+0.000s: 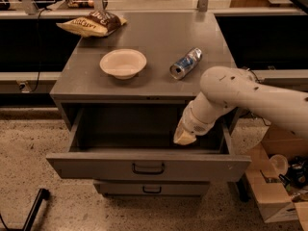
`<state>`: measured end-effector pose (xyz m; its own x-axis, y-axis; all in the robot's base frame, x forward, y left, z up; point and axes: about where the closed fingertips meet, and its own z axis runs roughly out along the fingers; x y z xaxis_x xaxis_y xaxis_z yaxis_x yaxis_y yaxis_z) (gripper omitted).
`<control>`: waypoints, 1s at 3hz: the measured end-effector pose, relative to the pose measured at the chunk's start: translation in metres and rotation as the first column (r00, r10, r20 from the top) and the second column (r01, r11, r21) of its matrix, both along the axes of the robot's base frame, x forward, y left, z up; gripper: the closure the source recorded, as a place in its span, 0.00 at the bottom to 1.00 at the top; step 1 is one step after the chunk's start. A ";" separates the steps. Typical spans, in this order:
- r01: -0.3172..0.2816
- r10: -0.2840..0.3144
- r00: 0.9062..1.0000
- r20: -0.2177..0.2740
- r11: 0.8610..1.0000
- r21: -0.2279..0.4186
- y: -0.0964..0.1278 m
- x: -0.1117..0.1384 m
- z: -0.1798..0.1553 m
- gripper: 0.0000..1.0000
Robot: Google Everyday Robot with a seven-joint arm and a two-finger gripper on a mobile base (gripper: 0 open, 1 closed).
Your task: Open top drawer
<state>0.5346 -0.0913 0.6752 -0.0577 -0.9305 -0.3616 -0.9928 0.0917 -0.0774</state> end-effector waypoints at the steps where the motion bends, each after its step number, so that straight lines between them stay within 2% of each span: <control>1: -0.009 0.009 1.000 -0.006 1.000 -0.006 0.012 0.013 -0.018 1.00; 2: -0.027 0.026 0.999 -0.023 1.000 -0.007 0.027 0.022 -0.032 1.00; 3: -0.060 0.060 0.996 -0.059 0.998 0.009 0.046 0.011 -0.035 1.00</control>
Offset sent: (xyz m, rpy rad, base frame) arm 0.0337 0.0454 -0.0473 -0.0094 0.0411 0.0462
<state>0.5451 -0.0457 0.6400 -0.0234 -0.9304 -0.3658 -0.9993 0.0322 -0.0179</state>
